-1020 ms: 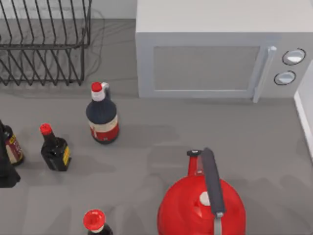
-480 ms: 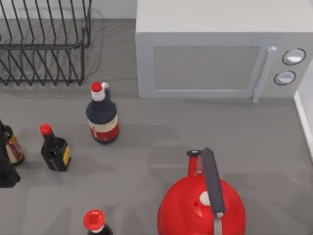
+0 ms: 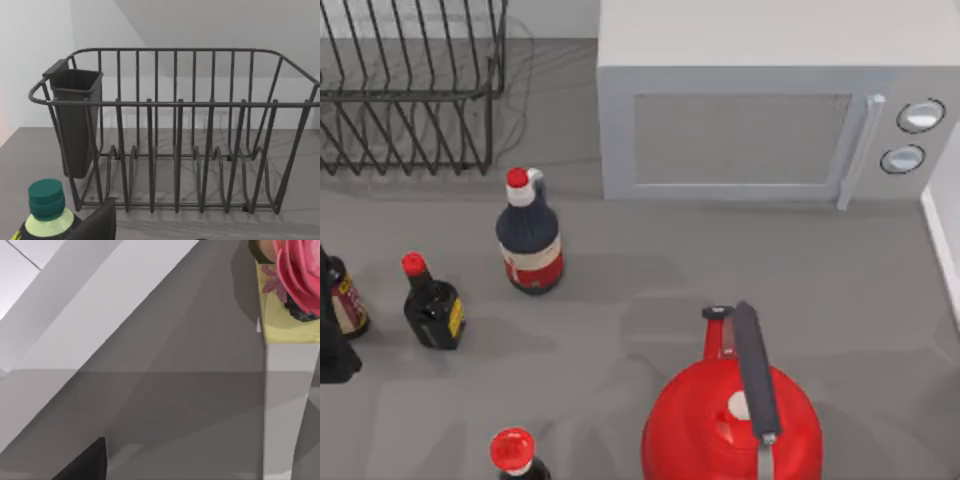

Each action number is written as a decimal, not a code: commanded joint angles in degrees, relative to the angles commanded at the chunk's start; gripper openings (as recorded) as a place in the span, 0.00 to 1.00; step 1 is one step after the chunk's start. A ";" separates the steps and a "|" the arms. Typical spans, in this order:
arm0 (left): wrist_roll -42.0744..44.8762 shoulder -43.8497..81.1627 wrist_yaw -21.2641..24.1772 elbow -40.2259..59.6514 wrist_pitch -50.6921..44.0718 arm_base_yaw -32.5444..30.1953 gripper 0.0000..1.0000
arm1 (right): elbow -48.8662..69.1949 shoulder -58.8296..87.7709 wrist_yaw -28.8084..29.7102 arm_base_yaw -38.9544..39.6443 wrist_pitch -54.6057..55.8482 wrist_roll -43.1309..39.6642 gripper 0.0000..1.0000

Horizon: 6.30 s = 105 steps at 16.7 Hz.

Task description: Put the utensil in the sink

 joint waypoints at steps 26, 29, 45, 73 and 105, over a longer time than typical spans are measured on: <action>0.00 0.00 0.00 0.00 0.00 0.00 1.00 | 2.46 -3.98 1.02 0.24 -5.24 -0.17 0.00; 0.00 0.00 0.00 0.00 0.00 0.00 1.00 | 5.60 -5.33 1.04 0.15 -9.34 0.00 0.00; 0.00 0.00 0.00 0.00 0.00 0.00 1.00 | 19.95 -12.40 1.03 0.02 -31.53 -0.44 0.00; 0.00 0.00 0.00 0.00 0.00 0.00 1.00 | 127.11 62.81 0.81 -3.52 -63.12 -3.11 0.00; 0.00 0.00 0.00 0.00 0.00 0.00 1.00 | 101.07 54.79 0.70 -3.34 -45.09 -2.99 0.83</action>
